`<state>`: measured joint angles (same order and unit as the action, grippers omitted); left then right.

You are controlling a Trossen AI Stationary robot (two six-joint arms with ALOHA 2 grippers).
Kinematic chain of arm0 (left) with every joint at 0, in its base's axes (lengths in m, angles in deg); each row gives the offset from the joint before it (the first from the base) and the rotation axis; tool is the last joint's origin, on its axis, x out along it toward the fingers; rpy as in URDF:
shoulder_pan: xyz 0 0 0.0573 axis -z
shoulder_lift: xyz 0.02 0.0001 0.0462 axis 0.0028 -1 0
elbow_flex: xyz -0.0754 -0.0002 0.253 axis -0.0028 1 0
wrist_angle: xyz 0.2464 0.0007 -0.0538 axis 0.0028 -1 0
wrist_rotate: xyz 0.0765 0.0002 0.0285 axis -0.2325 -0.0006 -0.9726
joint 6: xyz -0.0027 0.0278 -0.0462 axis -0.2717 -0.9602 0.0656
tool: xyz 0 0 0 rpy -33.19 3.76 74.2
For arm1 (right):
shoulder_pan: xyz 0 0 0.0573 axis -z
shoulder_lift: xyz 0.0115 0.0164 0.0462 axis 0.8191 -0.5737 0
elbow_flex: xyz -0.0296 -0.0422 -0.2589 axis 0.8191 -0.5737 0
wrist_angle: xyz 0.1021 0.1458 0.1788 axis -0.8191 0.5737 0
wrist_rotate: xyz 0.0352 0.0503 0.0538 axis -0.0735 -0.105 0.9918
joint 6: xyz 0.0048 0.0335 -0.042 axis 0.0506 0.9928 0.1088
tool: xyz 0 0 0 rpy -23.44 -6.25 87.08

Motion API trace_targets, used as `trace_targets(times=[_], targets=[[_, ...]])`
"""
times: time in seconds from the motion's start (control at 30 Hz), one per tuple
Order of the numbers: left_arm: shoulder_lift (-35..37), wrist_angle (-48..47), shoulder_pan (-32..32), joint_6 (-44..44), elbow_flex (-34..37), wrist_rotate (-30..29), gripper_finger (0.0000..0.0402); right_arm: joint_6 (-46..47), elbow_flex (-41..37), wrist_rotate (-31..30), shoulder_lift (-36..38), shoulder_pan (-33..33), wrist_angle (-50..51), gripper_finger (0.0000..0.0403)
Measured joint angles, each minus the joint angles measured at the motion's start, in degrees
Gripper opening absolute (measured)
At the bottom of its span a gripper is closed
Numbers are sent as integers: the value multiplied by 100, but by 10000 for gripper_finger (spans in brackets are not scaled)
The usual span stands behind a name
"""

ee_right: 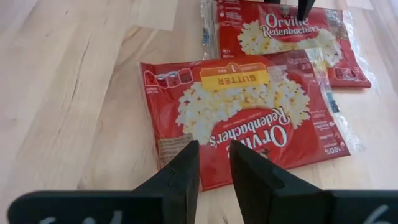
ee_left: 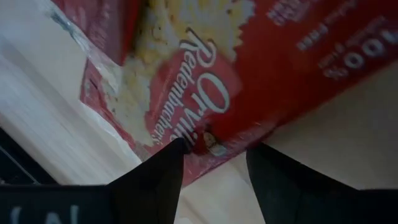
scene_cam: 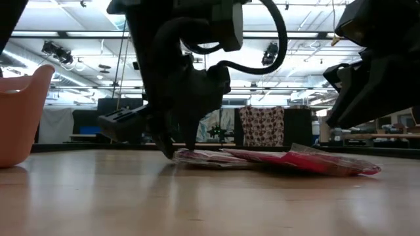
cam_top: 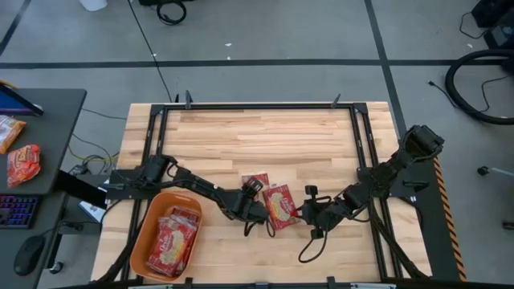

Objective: Sort popcorn bags into baskets
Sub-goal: Put the left popcorn bag into the orange bin

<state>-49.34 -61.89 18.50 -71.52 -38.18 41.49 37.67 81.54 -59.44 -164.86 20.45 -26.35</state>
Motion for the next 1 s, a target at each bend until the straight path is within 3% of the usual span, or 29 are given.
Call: trace_targets(times=[0.23,0.57,0.67,0.83,1.0], targets=[[0,348,-15,43,8,1,131,2,0,-113,0,0,64,94],[7,361,-11,101,-45,18,11,-13,0,-66,4,0,183,94],[7,211,10,153,-211,63,9,-15,0,-60,7,0,483,94],[7,-833,25,502,-1042,63,5,-25,0,-178,50,0,1090,94],[7,-2140,-4,1954,-2293,256,4,-83,0,-936,392,0,1712,94]])
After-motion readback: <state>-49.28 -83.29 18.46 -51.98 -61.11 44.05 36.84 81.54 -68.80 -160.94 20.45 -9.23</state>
